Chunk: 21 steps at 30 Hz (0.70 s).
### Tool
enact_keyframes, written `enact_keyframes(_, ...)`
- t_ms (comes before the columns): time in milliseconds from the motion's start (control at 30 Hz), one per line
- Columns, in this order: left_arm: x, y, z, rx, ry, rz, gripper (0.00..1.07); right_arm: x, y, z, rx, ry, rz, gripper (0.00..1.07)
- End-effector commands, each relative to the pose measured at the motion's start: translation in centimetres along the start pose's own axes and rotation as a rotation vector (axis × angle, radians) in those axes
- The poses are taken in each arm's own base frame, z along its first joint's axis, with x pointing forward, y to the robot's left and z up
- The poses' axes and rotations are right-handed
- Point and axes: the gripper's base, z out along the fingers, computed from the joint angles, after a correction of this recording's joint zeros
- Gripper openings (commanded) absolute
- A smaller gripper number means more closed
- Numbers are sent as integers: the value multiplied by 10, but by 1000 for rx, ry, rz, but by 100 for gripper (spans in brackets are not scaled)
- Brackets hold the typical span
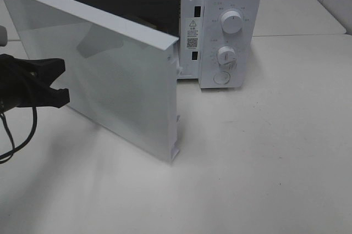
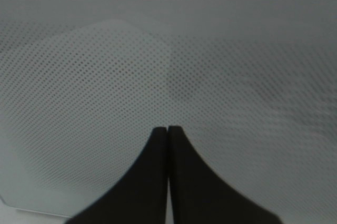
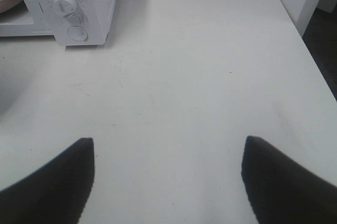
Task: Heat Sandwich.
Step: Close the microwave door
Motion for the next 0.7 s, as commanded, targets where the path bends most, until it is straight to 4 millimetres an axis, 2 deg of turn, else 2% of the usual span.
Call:
enact_keyframes(33,-5,-10,7,-2,-27,-23,0,1,0,-3,1,-41,2,73)
enact_keyframes(267,-9,-28,20,-2,-35,-18,0,1,0,-3,1,-41,2,73)
enact_keyframes(700,-29,-66,62,9,-64,-38,0,1,0,-3,1,-41,1,73)
